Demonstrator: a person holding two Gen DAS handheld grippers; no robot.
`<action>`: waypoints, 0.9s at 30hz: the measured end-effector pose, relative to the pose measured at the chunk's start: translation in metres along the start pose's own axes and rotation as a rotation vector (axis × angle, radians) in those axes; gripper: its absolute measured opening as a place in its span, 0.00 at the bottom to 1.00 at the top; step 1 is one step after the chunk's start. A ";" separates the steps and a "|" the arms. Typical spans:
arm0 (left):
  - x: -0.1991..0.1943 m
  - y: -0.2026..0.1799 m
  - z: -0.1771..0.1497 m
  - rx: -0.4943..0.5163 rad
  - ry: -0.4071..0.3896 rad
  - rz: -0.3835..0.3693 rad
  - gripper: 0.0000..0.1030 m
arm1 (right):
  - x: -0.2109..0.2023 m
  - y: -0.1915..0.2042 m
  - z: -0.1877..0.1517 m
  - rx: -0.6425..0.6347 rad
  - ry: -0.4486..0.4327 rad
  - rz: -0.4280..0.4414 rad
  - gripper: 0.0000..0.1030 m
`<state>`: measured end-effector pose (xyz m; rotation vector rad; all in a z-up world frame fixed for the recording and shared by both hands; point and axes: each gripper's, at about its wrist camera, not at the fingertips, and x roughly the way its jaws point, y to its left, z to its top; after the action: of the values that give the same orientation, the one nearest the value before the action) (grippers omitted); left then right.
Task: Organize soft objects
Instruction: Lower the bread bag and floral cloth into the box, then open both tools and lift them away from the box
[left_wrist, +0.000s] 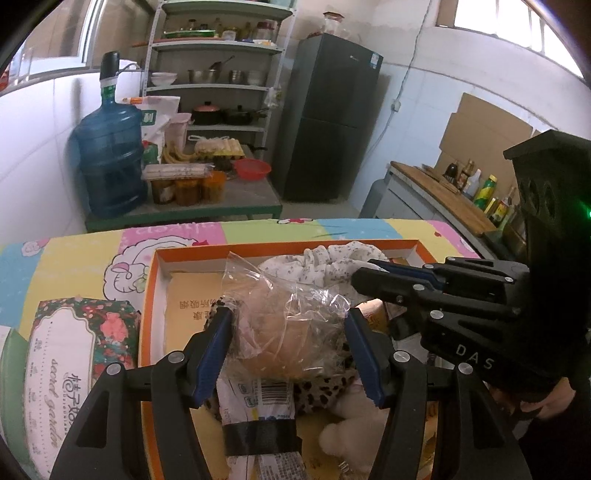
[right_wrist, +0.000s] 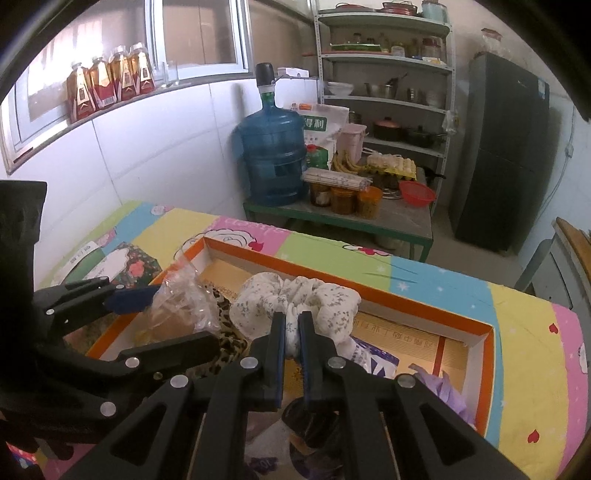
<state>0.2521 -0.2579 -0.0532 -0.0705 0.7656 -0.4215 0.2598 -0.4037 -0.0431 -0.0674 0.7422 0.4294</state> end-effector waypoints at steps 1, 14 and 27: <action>0.000 -0.001 0.000 0.005 -0.004 0.002 0.62 | 0.000 0.000 0.000 0.001 0.001 0.003 0.09; -0.011 -0.013 -0.007 0.060 -0.009 -0.009 0.65 | -0.011 -0.002 -0.002 0.015 -0.023 -0.006 0.38; -0.038 -0.025 -0.013 0.082 -0.060 -0.032 0.72 | -0.043 -0.006 -0.008 0.052 -0.077 -0.046 0.48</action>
<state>0.2101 -0.2647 -0.0324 -0.0186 0.6877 -0.4790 0.2290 -0.4259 -0.0213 -0.0190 0.6744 0.3666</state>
